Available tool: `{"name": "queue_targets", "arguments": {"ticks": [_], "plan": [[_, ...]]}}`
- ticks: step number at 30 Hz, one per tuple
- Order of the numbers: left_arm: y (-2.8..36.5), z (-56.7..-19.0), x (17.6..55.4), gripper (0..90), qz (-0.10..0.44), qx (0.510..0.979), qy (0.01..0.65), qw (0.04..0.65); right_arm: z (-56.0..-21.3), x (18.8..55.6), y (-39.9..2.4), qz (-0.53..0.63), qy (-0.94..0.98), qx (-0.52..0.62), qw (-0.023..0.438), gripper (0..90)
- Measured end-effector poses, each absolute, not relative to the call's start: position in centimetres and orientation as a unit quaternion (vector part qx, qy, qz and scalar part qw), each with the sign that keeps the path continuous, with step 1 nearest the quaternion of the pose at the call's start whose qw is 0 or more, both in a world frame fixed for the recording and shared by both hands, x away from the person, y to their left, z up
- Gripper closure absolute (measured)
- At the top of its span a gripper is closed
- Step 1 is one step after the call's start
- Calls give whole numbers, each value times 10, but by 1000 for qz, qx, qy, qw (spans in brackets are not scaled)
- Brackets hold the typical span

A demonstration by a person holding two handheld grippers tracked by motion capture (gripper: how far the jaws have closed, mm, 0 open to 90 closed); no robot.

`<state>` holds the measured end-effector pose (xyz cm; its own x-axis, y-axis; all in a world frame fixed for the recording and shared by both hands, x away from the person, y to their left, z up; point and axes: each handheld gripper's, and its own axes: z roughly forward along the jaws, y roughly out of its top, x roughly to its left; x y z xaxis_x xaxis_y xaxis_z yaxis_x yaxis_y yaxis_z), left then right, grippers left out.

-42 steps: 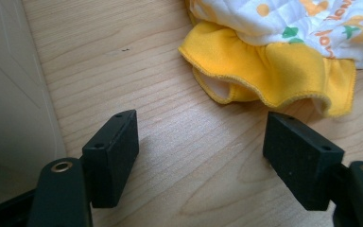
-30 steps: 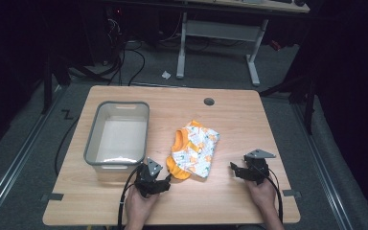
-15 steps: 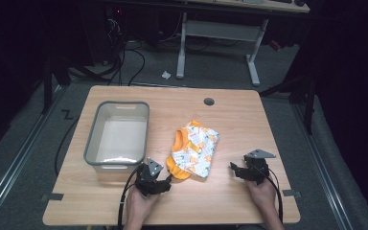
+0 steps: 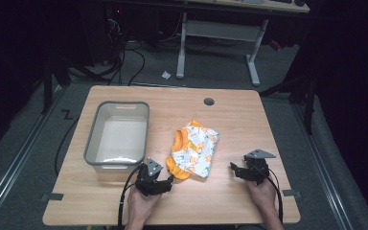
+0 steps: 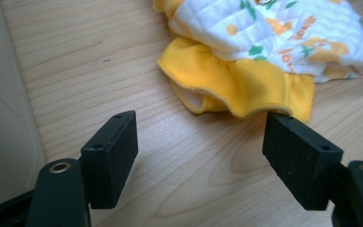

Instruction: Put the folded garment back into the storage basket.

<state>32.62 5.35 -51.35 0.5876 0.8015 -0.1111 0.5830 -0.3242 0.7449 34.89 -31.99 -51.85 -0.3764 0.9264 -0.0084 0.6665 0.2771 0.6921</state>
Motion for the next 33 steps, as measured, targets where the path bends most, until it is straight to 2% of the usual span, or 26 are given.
{"name": "queue_targets", "arguments": {"ticks": [12, 29, 33], "plan": [[48, -483, 323, 285, 143, 805, 408, 407, -518, 349, -320, 307, 771, 517, 211, 314], [25, -467, 348, 327, 151, 816, 398, 391, -518, 349, -320, 307, 771, 517, 211, 314], [20, -469, 359, 350, 130, 814, 406, 395, -518, 349, -320, 307, 771, 517, 211, 314]]}}
